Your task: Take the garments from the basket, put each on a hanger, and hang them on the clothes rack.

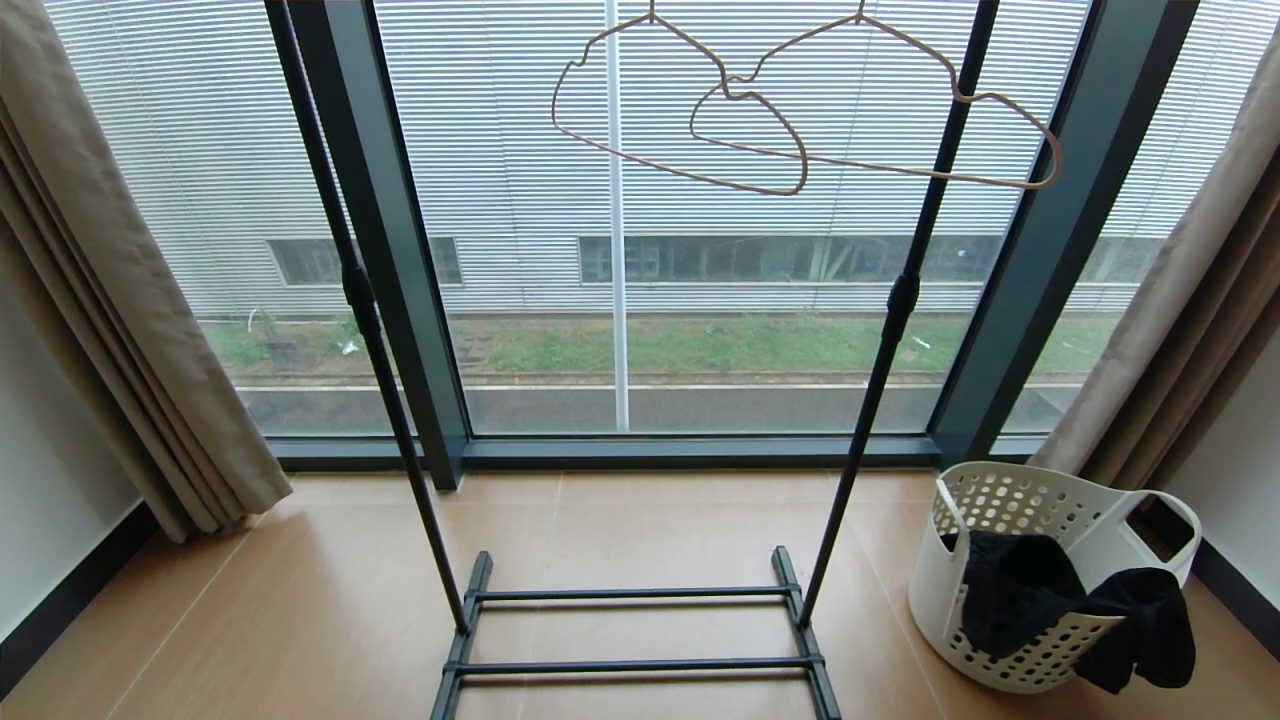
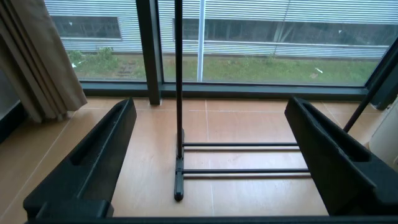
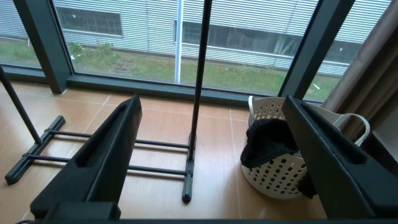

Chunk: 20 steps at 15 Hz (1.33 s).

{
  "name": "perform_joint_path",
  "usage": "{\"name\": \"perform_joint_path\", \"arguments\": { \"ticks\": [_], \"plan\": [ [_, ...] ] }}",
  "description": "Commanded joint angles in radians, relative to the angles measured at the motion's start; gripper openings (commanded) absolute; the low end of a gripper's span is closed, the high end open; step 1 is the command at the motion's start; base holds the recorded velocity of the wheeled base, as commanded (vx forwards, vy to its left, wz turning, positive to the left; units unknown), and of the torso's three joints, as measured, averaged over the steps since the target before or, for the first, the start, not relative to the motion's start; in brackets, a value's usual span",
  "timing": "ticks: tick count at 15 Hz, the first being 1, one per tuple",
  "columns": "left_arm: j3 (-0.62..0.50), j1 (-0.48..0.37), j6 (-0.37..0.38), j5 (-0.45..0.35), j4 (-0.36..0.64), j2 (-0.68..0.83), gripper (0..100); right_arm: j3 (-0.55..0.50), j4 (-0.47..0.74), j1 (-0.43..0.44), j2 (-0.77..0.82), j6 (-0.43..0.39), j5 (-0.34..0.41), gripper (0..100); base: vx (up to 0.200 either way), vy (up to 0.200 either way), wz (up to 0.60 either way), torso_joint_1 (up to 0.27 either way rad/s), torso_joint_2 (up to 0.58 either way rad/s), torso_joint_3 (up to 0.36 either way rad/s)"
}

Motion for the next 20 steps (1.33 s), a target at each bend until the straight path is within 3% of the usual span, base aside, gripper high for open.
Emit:
{"name": "perform_joint_path", "arguments": {
  "ticks": [1,6,8,13,20],
  "plan": [
    [0.000,0.000,0.002,-0.001,0.000,0.001,100,0.002,-0.001,0.000,0.000,0.004,0.001,100,0.000,0.000,0.00,0.000,0.00,0.000],
    [0.000,-0.002,0.012,-0.003,0.000,0.004,100,0.000,0.004,0.000,0.000,-0.014,0.002,100,0.000,0.000,0.00,0.000,0.00,0.000],
    [0.000,0.000,0.047,-0.004,0.003,0.003,100,-0.001,0.008,0.000,0.001,-0.021,0.008,100,0.000,0.000,0.00,0.000,0.00,0.000],
    [0.000,-0.002,0.007,-0.021,0.000,0.003,100,-0.003,0.010,0.000,0.001,-0.021,0.011,100,0.000,0.000,0.00,0.000,0.00,0.000],
    [0.000,-0.002,0.006,-0.023,0.002,0.001,100,-0.003,0.010,0.017,0.044,-0.021,0.021,100,0.000,0.000,0.00,0.000,0.00,0.000]
  ]
}}
